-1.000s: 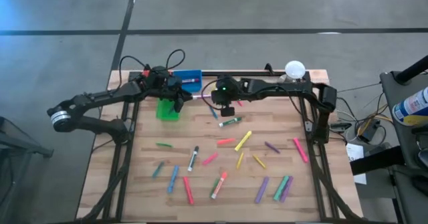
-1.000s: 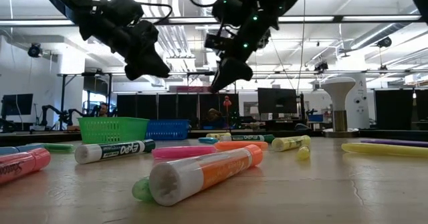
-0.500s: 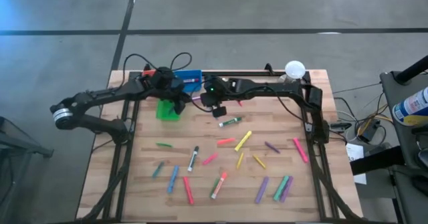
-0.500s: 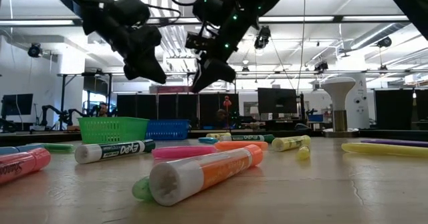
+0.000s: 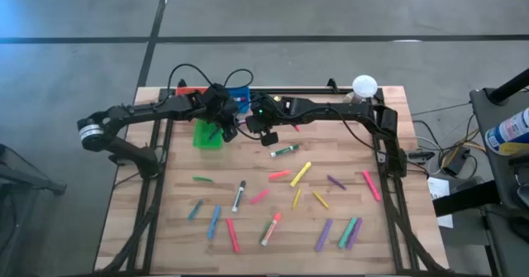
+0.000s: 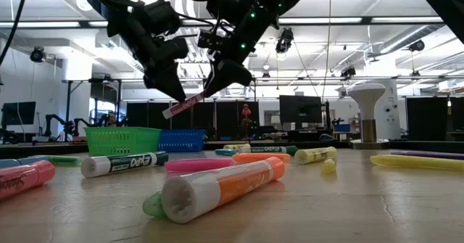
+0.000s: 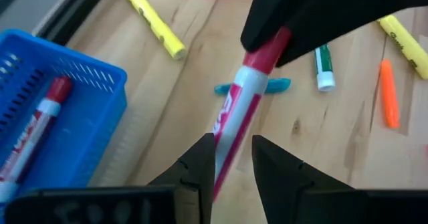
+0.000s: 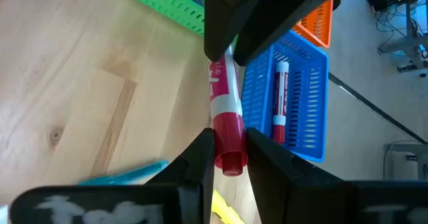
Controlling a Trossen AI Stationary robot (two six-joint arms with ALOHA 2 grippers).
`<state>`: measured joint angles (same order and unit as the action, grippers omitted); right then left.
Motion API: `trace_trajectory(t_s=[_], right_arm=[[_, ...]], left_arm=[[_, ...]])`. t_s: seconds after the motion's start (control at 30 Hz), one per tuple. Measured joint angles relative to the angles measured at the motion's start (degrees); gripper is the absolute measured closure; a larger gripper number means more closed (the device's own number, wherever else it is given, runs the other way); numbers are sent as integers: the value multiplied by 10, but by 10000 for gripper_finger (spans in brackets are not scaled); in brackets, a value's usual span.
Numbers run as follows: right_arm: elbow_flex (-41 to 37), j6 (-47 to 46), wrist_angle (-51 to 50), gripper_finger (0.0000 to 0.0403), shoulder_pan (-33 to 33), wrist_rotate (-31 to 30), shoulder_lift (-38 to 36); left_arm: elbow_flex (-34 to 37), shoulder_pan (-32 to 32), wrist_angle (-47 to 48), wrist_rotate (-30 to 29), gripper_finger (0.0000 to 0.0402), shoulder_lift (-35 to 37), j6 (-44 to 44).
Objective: Pick & Place Markers
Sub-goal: Put the pink marker into the blue bin
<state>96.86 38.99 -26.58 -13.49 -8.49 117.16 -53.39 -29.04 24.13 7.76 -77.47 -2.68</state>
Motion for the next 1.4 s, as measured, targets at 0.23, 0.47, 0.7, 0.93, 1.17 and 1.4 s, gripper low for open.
trace_trajectory(t_s=[0.23, 0.47, 0.7, 0.93, 1.17, 1.4], right_arm=[[0, -11, 1, 333, 0, 11, 0], [9, -31, 2, 334, 0, 62, -1], [11, -34, 6, 334, 0, 66, -1], [10, -35, 19, 308, 2, 74, -1], [10, -48, 15, 260, 1, 67, -17], [-7, -90, -63, 257, -2, 23, -82]], left_arm=[[0, 15, -5, -4, 305, 11, -20], [0, 35, -6, -4, 305, 3, -33], [0, 39, -5, -6, 305, 4, -42], [0, 39, 2, -2, 335, 5, -43], [-10, 31, 29, -42, 351, 8, -69], [-41, -17, 39, -97, 351, 8, -127]])
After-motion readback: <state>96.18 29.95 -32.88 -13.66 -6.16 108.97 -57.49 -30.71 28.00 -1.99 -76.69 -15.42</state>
